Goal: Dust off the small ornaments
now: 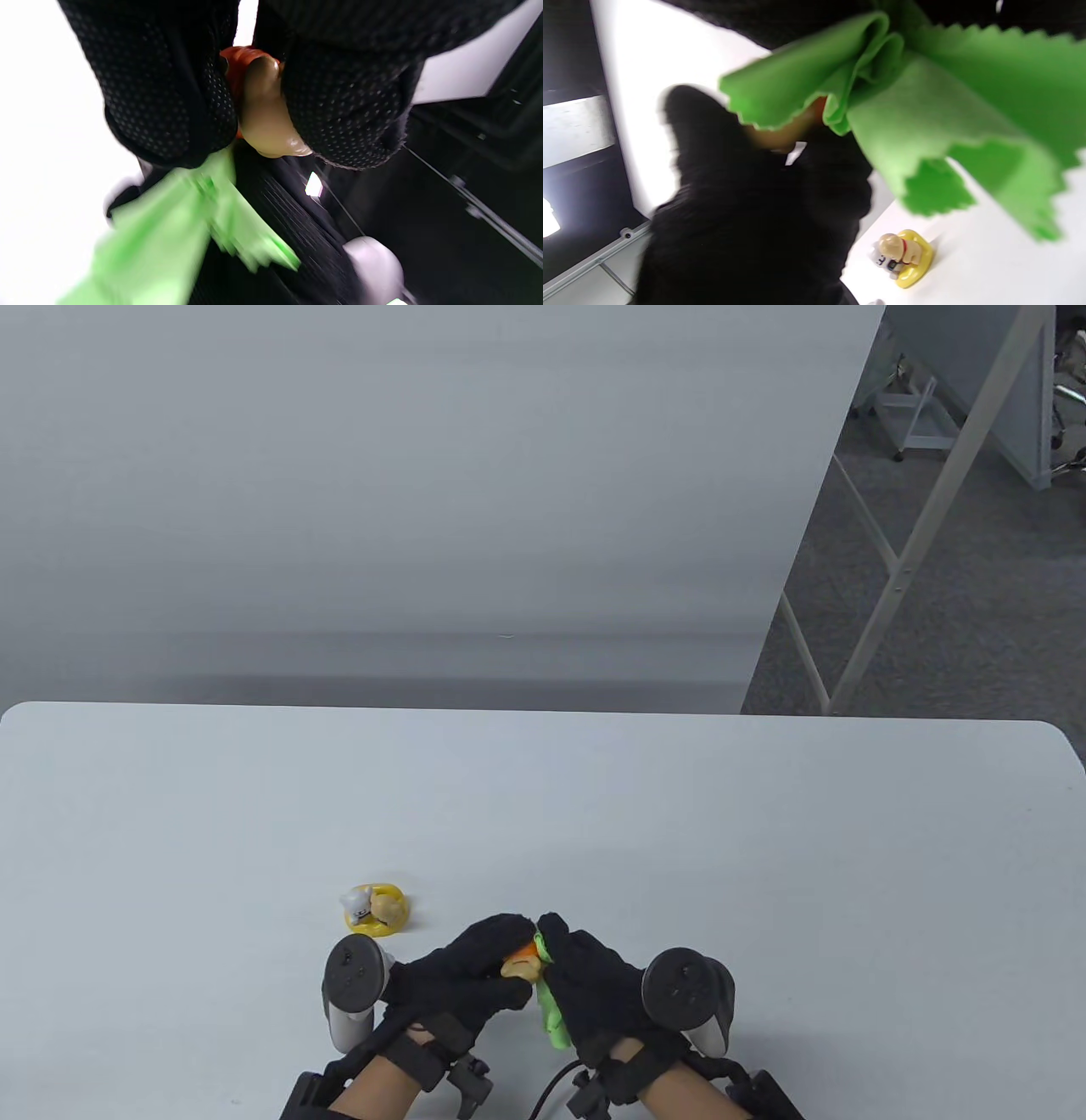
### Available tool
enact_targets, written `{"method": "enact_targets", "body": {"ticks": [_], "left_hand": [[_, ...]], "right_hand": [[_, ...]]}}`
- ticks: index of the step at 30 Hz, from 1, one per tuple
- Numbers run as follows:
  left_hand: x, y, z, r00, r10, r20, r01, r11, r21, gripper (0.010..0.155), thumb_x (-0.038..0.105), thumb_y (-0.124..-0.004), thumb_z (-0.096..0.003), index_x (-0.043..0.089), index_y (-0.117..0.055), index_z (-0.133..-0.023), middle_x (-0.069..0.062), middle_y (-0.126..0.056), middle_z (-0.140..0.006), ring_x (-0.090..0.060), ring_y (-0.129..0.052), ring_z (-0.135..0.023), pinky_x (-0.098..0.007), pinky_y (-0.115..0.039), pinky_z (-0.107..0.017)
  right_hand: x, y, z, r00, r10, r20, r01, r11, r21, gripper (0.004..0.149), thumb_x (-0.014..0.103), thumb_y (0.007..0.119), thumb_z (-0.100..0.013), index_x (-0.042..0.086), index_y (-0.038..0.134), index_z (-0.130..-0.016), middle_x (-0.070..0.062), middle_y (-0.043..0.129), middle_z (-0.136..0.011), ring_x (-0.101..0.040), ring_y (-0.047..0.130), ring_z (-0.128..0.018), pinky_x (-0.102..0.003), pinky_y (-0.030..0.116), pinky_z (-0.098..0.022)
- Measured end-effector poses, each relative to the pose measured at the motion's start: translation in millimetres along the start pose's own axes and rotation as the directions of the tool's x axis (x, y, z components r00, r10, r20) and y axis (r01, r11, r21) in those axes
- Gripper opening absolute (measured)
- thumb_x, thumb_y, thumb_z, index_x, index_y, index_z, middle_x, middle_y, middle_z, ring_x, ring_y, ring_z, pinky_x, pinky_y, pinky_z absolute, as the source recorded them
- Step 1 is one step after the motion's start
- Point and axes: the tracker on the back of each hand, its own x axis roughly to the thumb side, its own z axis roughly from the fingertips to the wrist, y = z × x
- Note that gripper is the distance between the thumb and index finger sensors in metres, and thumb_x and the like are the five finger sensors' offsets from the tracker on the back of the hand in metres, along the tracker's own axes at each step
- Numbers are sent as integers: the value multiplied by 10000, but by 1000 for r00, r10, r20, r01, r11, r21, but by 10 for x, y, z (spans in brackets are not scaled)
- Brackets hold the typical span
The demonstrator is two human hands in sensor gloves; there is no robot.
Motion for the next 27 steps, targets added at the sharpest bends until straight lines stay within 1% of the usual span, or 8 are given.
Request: {"method": "enact_targets", "body": {"ticks": [5, 9, 11, 13, 15, 17, 20, 27], "left_hand": [[72, 29, 4, 981, -170, -96, 181, 975, 131, 748, 424, -1011, -368, 55, -810, -987, -333, -753, -993, -389, -1105, -585, -399, -1038, -365], [19, 163, 49, 927, -311, -210, 342, 931, 132, 870, 453, -984, -386, -60, -689, -1023, -335, -752, -978, -384, -1101, -591, -381, -1041, -369], [-5, 206, 51, 940, -269, -209, 289, 955, 73, 906, 458, -983, -390, -72, -646, -1042, -328, -745, -990, -422, -1083, -618, -407, -1027, -393], [22, 240, -1, 969, -216, -121, 215, 976, -22, 908, 441, -1021, -376, -68, -662, -1036, -329, -743, -992, -438, -1074, -629, -423, -1019, -403], [80, 214, -26, 965, -250, -75, 244, 966, -86, 925, 456, -1036, -367, -56, -663, -1041, -313, -751, -996, -432, -1072, -655, -421, -1020, -426], [72, 164, -4, 971, -229, -75, 227, 973, -40, 940, 482, -1019, -364, -40, -646, -1052, -301, -742, -1002, -403, -1077, -664, -398, -1028, -434], [-67, 137, 79, 996, 28, -84, -10, 979, 203, 901, 508, -1035, -341, -15, -728, -1009, -291, -781, -975, -380, -1118, -586, -376, -1058, -365], [6, 94, 10, 999, 13, -38, -11, 998, 65, 776, 329, -1047, -387, 0, -744, -1021, -340, -750, -1008, -449, -1092, -649, -440, -1047, -410]], "right_hand": [[51, 26, 33, 998, -17, 62, 14, 999, 47, 496, 88, 773, -542, -104, 630, -977, -448, 848, -732, -505, 937, -479, -759, 783, -432], [152, 151, 48, 984, 77, 163, -100, 985, 143, 489, 94, 781, -542, -76, 647, -980, -442, 850, -739, -502, 940, -489, -758, 786, -441], [152, 152, 56, 984, 80, 157, -101, 987, 128, 485, 104, 781, -542, -63, 661, -981, -429, 856, -739, -494, 943, -489, -752, 790, -446], [172, 117, 51, 987, 58, 152, -68, 996, 65, 480, 97, 786, -537, -71, 681, -975, -439, 859, -729, -504, 940, -477, -759, 783, -440], [143, 77, 21, 991, 69, 118, -76, 996, 53, 479, 97, 782, -542, -70, 677, -978, -437, 854, -737, -504, 936, -484, -759, 779, -445], [121, 88, 21, 992, 63, 114, -70, 996, 63, 479, 99, 780, -541, -66, 678, -979, -439, 851, -734, -502, 936, -483, -757, 781, -442], [114, 118, 45, 992, 65, 111, -73, 995, 69, 494, 101, 776, -544, -91, 635, -977, -437, 852, -738, -500, 938, -484, -754, 785, -441], [110, 47, 16, 996, 61, 69, -61, 998, -3, 493, 95, 774, -545, -93, 637, -979, -443, 844, -738, -506, 932, -484, -758, 776, -442]]}}
